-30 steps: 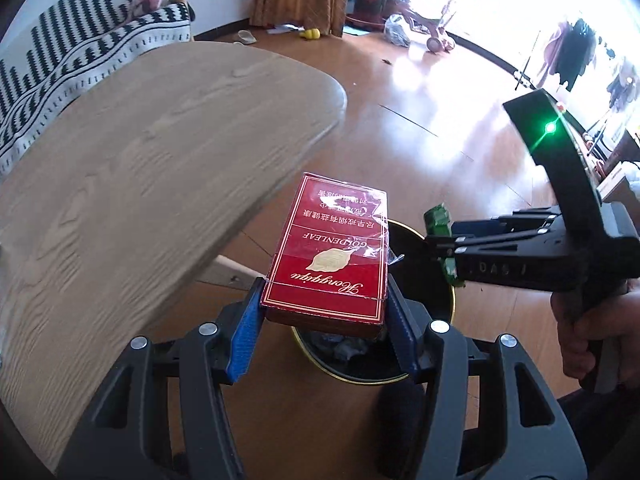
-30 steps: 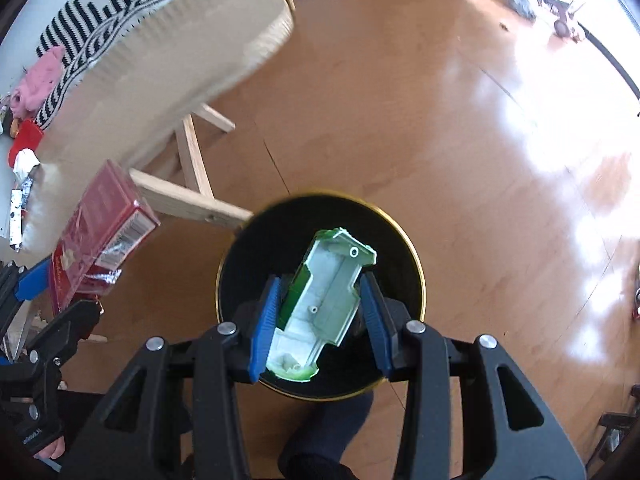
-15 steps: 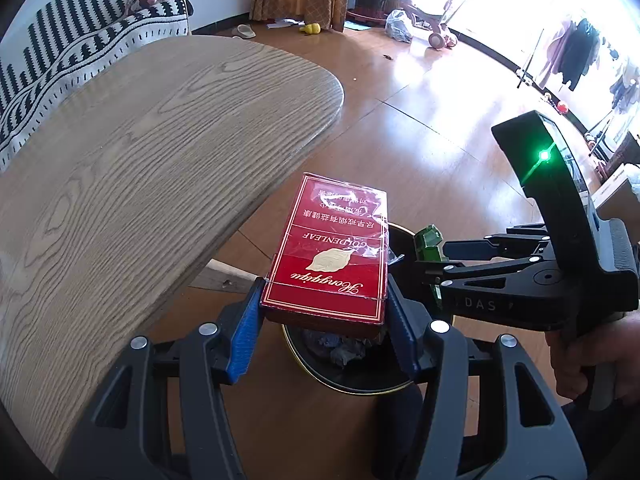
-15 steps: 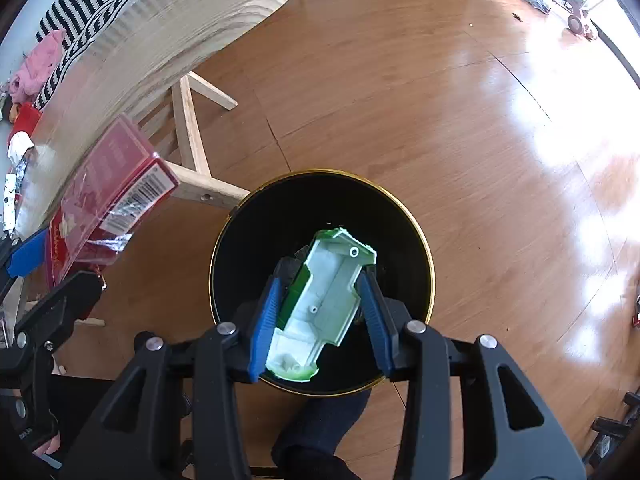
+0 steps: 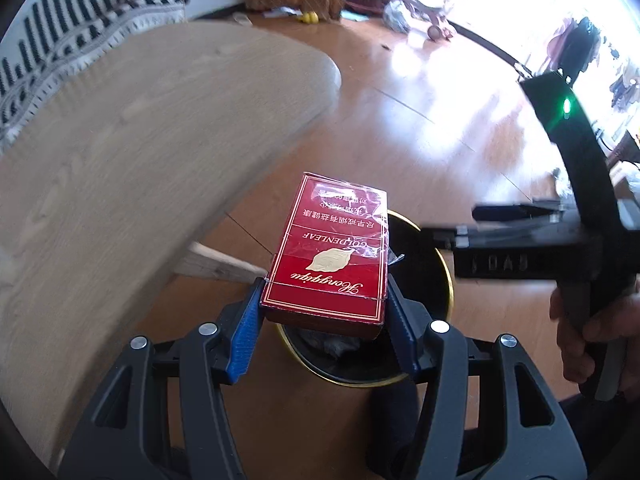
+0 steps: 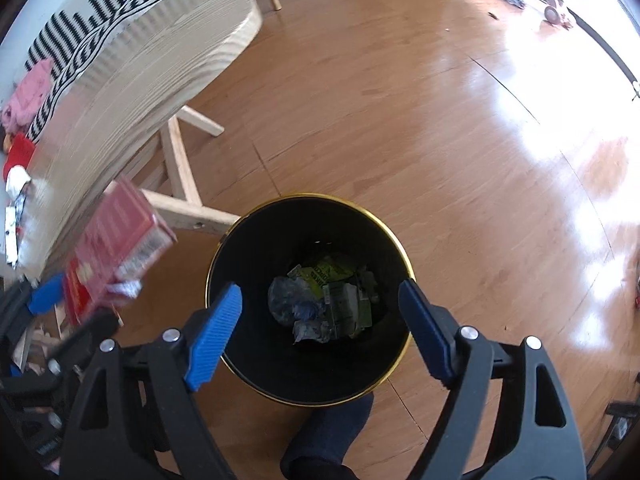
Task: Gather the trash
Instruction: 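Carry box and tray to the bin and release both into it, then grasp the white printed wrapper with the left tool while the right tool grasps the white strip wrapper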
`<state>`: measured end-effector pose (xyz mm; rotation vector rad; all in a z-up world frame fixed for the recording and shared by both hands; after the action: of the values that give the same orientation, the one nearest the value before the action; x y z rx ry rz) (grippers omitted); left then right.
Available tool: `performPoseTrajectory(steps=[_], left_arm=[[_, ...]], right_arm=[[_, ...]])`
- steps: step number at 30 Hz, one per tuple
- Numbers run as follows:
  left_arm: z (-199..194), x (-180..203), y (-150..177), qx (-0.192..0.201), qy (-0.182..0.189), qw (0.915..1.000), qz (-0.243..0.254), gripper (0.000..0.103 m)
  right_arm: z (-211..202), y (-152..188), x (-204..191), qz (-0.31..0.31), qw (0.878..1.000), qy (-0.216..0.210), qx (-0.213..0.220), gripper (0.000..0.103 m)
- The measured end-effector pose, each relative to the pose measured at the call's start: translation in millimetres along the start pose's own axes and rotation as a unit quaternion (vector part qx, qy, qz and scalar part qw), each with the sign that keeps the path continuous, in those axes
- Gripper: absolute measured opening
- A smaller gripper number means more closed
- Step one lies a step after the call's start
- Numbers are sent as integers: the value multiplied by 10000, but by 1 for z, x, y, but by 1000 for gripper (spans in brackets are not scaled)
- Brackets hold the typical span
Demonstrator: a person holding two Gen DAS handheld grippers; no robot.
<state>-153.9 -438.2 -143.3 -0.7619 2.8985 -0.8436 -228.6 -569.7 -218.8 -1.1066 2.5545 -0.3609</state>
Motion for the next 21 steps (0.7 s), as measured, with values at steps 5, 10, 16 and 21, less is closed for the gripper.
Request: performPoseTrajectory(steps=[5,10,16,21], left_arm=[[25,13,17,-513,409,9978,-99,56],[35,19,20,-628,447,9970,-88,56],[28,20,11,-351,558,9978,-99,76],[18,14,9,-163,508,9986,-40,80]], right_arm=[[-7,-1,9,181,9998,50,82,80],[-11,-1,13,230,9996,61,131,80],[-17,-3,16,258,9994,138,209,80],[-22,-7,11,189,9991,223,297,80]])
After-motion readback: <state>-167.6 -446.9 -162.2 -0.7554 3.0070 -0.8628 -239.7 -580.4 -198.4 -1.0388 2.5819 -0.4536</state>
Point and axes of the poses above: each gripper's, at about its wrist camera, not at the fingertips, and z roughly the way its jaws point, x to its right, y to its underside, the point moved 5 cm from there along z, roughly the way its jaws point, and after that the axes turned 5 degrees about x, right-handed, at the moved point
